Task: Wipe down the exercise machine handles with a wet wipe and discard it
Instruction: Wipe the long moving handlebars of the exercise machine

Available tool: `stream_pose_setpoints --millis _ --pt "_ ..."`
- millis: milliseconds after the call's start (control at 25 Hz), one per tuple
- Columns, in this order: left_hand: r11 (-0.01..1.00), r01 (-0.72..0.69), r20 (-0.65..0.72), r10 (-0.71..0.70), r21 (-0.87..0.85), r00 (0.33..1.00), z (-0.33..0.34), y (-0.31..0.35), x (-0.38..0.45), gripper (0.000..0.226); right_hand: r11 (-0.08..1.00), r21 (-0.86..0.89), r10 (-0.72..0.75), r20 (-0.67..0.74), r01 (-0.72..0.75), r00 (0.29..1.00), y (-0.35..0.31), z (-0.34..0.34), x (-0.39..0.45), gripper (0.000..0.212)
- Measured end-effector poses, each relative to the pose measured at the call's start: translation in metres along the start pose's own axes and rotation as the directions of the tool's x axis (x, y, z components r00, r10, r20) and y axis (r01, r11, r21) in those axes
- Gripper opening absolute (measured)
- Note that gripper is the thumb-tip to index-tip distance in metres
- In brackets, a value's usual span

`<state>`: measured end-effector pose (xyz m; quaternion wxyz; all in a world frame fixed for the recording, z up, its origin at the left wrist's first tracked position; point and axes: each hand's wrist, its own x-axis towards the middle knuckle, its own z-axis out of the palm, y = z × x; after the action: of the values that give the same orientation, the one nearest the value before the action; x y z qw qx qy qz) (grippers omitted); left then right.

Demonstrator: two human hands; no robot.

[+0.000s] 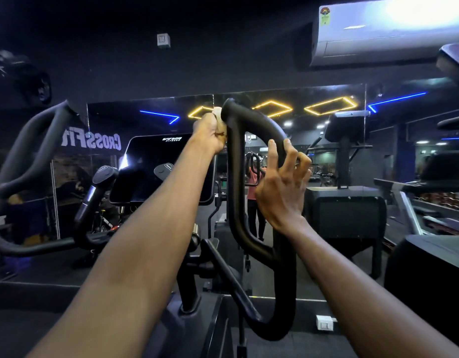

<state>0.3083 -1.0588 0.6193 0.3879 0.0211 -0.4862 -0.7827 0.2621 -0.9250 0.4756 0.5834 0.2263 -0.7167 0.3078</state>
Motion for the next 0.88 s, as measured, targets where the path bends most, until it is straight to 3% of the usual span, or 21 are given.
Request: stream_pose_setpoints --millis 80,160,240,320,480,680,760,880 --pt "0.990 -0.116 0.043 0.113 0.077 0.993 0.011 0.007 0.001 0.023 1.000 0.007 -0.006 -0.011 0.006 1.000 0.002 0.001 -0.001 0.068" --pt "0.865 -0.379 0.082 0.374 0.329 0.924 0.015 -0.002 -0.002 0.019 1.000 0.003 -0.010 -0.009 0.010 1.000 0.002 0.003 -0.002 0.068" --pt "0.574 -0.590 0.137 0.641 0.567 0.755 0.004 -0.026 -0.009 0.028 1.000 0.006 -0.012 -0.021 0.012 1.000 0.003 0.003 0.000 0.065" --pt "0.386 -0.684 0.159 0.791 0.619 0.591 -0.010 -0.045 -0.014 0.031 1.000 0.010 -0.008 -0.027 0.009 1.000 0.004 0.004 -0.001 0.063" --pt "0.212 -0.774 0.230 0.879 0.597 0.418 -0.013 -0.037 -0.004 0.029 1.000 0.009 -0.011 -0.041 0.012 0.999 0.005 0.007 -0.001 0.064" --pt "-0.163 -0.770 0.481 0.853 0.616 0.204 -0.026 -0.061 -0.012 0.035 1.000 0.025 -0.016 -0.063 0.018 0.998 0.005 0.006 -0.002 0.063" --pt "-0.278 -0.731 0.571 0.800 0.623 0.182 -0.027 -0.058 -0.010 0.037 1.000 0.027 -0.011 -0.070 0.013 0.997 0.006 0.007 -0.002 0.061" --pt "-0.229 -0.690 0.593 0.725 0.687 0.350 -0.017 -0.038 -0.008 0.038 0.999 0.042 -0.011 -0.080 0.014 0.997 0.006 0.007 0.000 0.061"
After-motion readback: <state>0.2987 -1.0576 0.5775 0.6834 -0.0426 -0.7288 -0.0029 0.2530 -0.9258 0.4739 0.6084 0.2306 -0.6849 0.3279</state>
